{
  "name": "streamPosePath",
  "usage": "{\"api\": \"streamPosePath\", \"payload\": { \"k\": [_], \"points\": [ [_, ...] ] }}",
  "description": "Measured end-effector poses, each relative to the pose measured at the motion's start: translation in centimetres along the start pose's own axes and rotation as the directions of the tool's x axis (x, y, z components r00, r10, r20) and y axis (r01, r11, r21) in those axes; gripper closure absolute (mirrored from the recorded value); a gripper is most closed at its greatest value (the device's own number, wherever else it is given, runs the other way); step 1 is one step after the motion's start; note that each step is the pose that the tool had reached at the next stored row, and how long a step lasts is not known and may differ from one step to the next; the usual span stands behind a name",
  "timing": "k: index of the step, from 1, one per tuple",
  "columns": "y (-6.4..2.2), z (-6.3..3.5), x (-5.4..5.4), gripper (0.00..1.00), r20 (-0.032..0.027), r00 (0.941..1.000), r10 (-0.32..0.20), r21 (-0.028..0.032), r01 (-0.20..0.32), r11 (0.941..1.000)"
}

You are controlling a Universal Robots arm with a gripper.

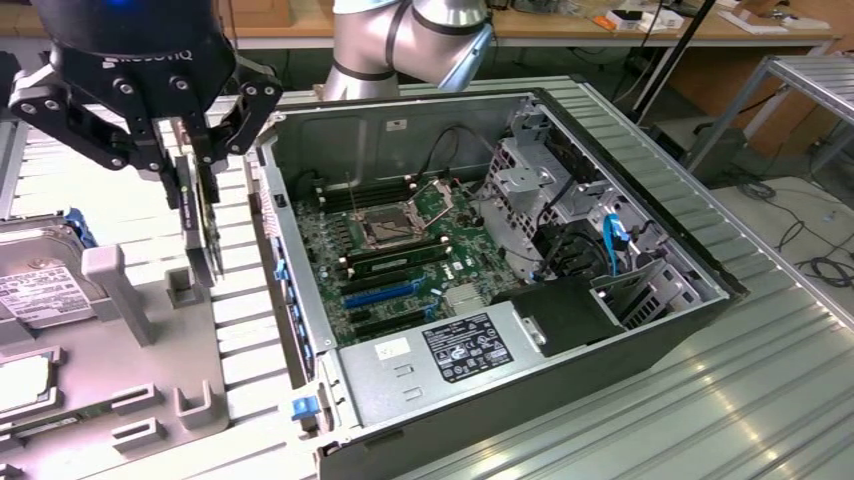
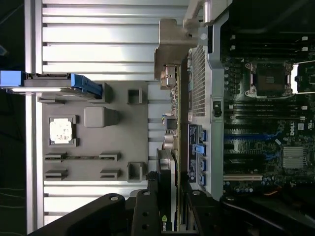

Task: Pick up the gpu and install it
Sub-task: 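Pick up the gpu and move the gpu toward the slot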

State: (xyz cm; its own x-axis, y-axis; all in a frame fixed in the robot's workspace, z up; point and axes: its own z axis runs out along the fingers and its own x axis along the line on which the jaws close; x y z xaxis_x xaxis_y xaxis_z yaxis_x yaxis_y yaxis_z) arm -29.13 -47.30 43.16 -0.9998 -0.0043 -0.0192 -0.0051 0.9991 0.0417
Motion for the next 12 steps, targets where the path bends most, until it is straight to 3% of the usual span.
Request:
{"api": "streamPosePath", "payload": {
  "k": [9, 12],
  "points": [
    [0.05, 0.03, -0.8, 0.73, 0.0, 1.0, 0.0, 0.0001, 0.0, 1.0],
    [0.06, 0.04, -1.6, 0.73, 0.0, 1.0, 0.0, 0.0, 0.0, 1.0]
  ]
}}
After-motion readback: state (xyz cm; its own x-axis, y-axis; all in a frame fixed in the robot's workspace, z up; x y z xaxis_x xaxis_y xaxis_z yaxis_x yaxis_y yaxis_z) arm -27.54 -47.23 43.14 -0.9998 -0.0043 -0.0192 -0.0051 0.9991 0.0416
